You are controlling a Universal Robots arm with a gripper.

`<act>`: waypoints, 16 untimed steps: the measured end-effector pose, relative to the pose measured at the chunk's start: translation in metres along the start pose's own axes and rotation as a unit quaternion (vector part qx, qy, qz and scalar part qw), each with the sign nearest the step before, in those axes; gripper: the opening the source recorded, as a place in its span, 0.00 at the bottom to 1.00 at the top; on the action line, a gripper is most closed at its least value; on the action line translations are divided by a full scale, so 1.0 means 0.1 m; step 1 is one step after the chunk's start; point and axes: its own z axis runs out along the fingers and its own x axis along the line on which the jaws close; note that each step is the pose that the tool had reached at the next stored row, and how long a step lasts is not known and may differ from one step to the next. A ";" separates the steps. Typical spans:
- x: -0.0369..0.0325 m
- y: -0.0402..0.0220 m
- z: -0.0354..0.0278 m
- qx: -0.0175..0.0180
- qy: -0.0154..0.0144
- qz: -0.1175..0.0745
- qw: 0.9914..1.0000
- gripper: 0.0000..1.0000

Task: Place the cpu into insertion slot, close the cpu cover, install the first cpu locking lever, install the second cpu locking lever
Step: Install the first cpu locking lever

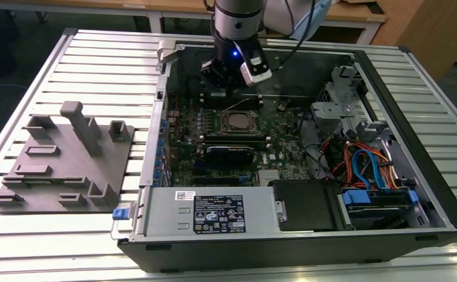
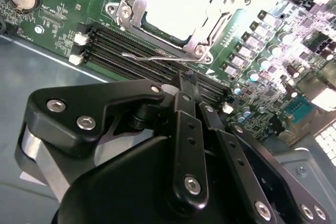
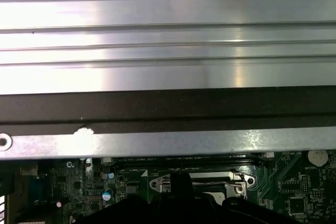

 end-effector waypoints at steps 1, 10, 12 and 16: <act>-0.002 0.000 0.002 0.000 0.000 0.000 1.000 0.11; -0.019 -0.002 0.029 0.007 0.000 0.000 1.000 0.11; -0.027 -0.003 0.038 0.008 0.000 0.000 1.000 0.11; -0.057 -0.003 0.057 0.008 0.000 0.000 1.000 0.11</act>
